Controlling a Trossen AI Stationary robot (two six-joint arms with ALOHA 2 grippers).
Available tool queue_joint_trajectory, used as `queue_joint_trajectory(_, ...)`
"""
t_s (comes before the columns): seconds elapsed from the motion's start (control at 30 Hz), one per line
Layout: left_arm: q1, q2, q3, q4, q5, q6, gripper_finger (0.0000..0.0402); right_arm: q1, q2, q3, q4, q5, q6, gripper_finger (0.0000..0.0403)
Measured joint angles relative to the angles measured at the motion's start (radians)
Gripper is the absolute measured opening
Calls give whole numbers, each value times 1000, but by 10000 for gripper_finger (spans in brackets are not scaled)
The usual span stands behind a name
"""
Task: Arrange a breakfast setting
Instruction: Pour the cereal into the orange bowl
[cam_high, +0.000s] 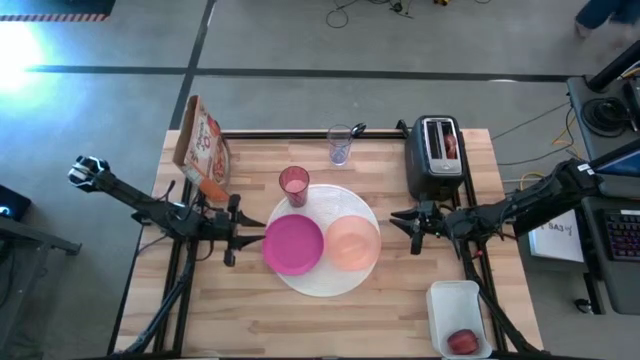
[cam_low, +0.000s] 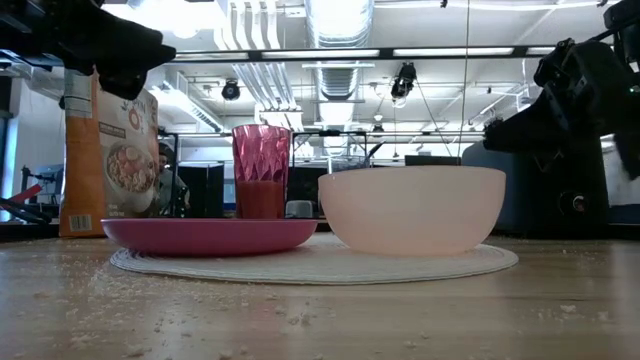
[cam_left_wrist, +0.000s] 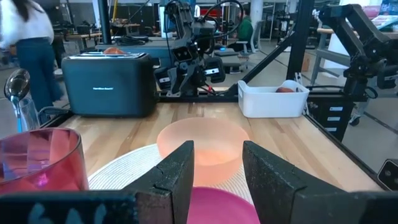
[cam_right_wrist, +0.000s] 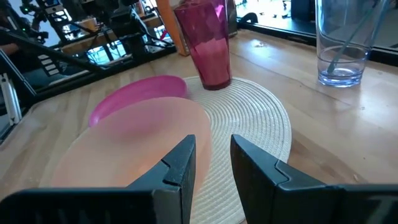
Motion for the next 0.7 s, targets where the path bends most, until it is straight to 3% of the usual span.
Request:
queue_joint_trajectory(0.2,0,26,0,16,1,0,121,0,-6,0,-10,-1,0,91)
queue_joint_trajectory(0.4,0,36,0,16,10,-18,121,-6,-93,-1,-50,-1,0,91)
queue_joint_trajectory(0.7,0,29,0,14,12,2,121,-123,-239,-1,-167,-1,0,91)
